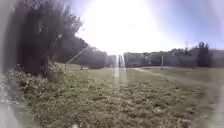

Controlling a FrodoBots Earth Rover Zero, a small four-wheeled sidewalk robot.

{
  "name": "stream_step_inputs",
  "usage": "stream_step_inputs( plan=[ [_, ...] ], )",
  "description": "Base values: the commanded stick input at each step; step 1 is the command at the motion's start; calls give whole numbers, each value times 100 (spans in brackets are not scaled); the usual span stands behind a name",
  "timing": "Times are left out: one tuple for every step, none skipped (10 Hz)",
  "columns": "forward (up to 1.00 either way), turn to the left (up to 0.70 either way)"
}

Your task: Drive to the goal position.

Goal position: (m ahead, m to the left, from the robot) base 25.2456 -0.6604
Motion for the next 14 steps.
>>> stream_step_inputs(
  plan=[
    [70,-35],
    [70,-35],
    [70,-35],
    [70,-35],
    [70,-35],
    [70,-35],
    [70,-35],
    [70,-35],
    [70,-35],
    [70,-35],
    [70,-35],
    [70,-35],
    [70,-35],
    [70,-35]
  ],
)
